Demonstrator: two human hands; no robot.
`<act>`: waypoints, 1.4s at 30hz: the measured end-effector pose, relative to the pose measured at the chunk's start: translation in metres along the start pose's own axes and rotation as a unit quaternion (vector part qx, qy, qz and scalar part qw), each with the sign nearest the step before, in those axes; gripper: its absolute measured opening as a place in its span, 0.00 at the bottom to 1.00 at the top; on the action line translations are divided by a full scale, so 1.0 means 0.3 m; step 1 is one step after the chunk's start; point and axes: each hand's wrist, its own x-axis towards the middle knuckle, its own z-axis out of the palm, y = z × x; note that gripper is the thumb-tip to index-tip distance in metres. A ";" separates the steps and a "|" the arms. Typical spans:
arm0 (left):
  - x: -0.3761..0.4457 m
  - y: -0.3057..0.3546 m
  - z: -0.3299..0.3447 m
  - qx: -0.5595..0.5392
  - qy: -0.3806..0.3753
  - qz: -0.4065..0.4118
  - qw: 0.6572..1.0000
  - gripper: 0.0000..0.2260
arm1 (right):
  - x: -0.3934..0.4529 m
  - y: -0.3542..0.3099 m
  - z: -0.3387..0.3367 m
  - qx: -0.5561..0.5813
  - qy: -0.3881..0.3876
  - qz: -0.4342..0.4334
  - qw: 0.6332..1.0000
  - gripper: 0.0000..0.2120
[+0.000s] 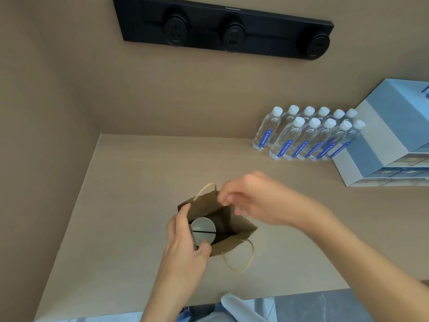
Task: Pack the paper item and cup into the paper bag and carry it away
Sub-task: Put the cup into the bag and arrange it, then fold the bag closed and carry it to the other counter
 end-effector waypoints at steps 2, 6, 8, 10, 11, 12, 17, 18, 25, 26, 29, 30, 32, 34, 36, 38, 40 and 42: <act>-0.011 0.006 -0.017 0.007 -0.004 0.007 1.000 0.30 | -0.082 0.074 -0.002 0.100 0.112 0.066 0.987 0.13; -0.028 0.021 -0.049 -0.046 0.030 -0.003 0.998 0.22 | -0.150 0.151 0.131 0.270 0.154 0.170 0.935 0.12; -0.023 0.025 -0.052 -0.099 0.057 -0.019 0.993 0.22 | -0.138 0.141 0.186 0.361 0.137 0.165 0.908 0.15; -0.008 0.029 -0.046 -0.135 0.078 -0.034 0.987 0.20 | -0.115 0.126 0.212 0.414 0.142 0.160 0.885 0.16; 0.004 0.033 -0.042 -0.146 0.084 -0.041 0.985 0.18 | -0.103 0.121 0.220 0.434 0.146 0.162 0.874 0.17; 0.014 0.038 -0.037 -0.152 0.086 -0.052 0.983 0.15 | -0.094 0.117 0.228 0.449 0.146 0.165 0.866 0.17; 0.036 0.072 -0.042 -0.127 0.070 -0.079 0.986 0.14 | -0.080 0.111 0.231 0.539 0.127 0.192 0.810 0.18; 0.035 0.072 -0.045 -0.130 0.059 -0.086 0.986 0.17 | -0.079 0.112 0.231 0.556 0.122 0.198 0.798 0.18; 0.030 0.075 -0.039 -0.186 0.014 -0.183 0.965 0.27 | -0.059 0.114 0.245 0.663 0.113 0.247 0.698 0.19; 0.033 0.073 -0.034 -0.186 0.015 -0.183 0.965 0.25 | -0.057 0.119 0.249 0.667 0.117 0.251 0.691 0.19; 0.039 0.057 -0.028 -0.188 0.019 -0.176 0.966 0.18 | -0.052 0.130 0.267 0.652 0.127 0.251 0.704 0.15; 0.042 0.050 -0.025 -0.201 0.019 -0.176 0.963 0.16 | -0.051 0.133 0.274 0.644 0.127 0.247 0.713 0.13; 0.051 0.034 -0.008 -0.242 0.028 -0.181 0.953 0.13 | -0.048 0.139 0.285 0.632 0.120 0.236 0.729 0.07; 0.058 0.023 0.017 -0.246 0.045 -0.179 0.951 0.11 | -0.047 0.150 0.298 0.623 0.115 0.226 0.740 0.05; 0.065 0.007 0.039 -0.206 0.070 -0.161 0.963 0.08 | -0.059 0.169 0.316 0.598 0.124 0.211 0.763 0.05; 0.066 -0.010 0.051 -0.174 0.087 -0.146 0.970 0.07 | -0.077 0.192 0.335 0.551 0.132 0.198 0.800 0.12; 0.066 -0.033 0.058 -0.152 0.086 -0.130 0.976 0.10 | -0.090 0.221 0.351 0.498 0.131 0.184 0.837 0.20; 0.072 -0.057 0.069 -0.114 0.082 -0.101 0.985 0.17 | -0.087 0.252 0.366 0.448 0.135 0.165 0.868 0.25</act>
